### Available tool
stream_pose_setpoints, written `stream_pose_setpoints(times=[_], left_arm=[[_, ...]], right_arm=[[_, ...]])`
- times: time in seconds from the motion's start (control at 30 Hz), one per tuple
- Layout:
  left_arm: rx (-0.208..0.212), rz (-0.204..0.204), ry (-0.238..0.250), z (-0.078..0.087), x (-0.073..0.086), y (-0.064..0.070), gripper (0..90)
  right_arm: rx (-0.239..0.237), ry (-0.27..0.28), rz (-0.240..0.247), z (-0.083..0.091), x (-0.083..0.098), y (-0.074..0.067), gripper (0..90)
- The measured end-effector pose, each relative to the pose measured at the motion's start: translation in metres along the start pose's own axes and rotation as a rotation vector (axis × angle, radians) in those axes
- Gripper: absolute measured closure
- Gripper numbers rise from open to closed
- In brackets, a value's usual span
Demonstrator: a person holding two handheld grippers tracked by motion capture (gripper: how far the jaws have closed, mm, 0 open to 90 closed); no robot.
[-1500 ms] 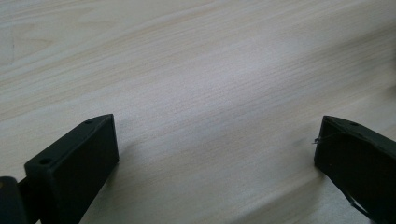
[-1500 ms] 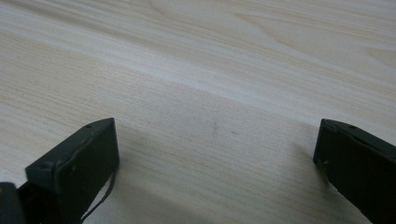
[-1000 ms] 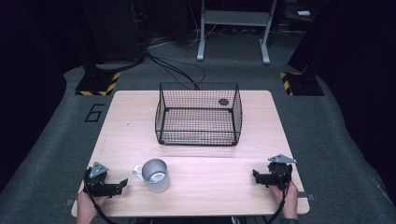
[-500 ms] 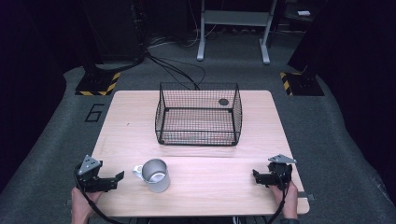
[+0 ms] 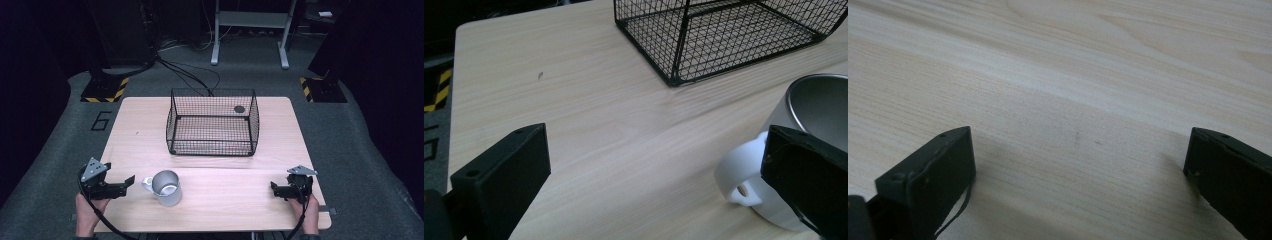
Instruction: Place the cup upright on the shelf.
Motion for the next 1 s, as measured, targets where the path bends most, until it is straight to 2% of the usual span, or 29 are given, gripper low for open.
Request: stream_pose_setpoints(times=[0.2,0.23,0.47,0.53,0.6,0.67,0.83,1.0], left_arm=[[0.024,-0.014,0.023,0.002,-0.012,0.007,0.0],[0.029,-0.021,0.045,0.002,-0.016,0.010,0.0],[0.083,-0.068,0.051,0.000,-0.030,0.027,0.0],[0.108,-0.079,0.059,-0.003,-0.034,0.036,0.0],[0.119,-0.089,0.056,-0.004,-0.035,0.039,0.0],[0.138,-0.101,0.059,-0.007,-0.036,0.049,0.0],[0.176,-0.127,0.040,-0.016,-0.037,0.063,0.0],[0.200,-0.136,0.027,-0.025,-0.032,0.074,0.0]], right_arm=[[0.000,0.000,0.000,0.000,0.000,0.000,0.0],[0.000,0.000,0.000,0.000,0.000,0.000,0.0],[0.001,0.000,0.000,0.000,0.000,0.000,0.0],[0.001,0.000,0.000,0.000,0.000,0.000,0.0],[0.001,0.000,0.000,0.000,0.000,0.000,0.0],[0.001,0.000,0.000,0.000,0.000,0.000,0.0],[0.001,0.000,0.000,0.000,0.000,0.000,0.0],[0.002,0.001,-0.002,0.000,0.000,0.000,0.0]])
Point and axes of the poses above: each handheld gripper's, and its own axes: z roughly backward along the jaws, x roughly out of its underside, y roughly to its right, the point moved 2 cm from there along -z, roughly forward along the jaws, and after that the axes turned 8 degrees about x, right-handed, at the moved point
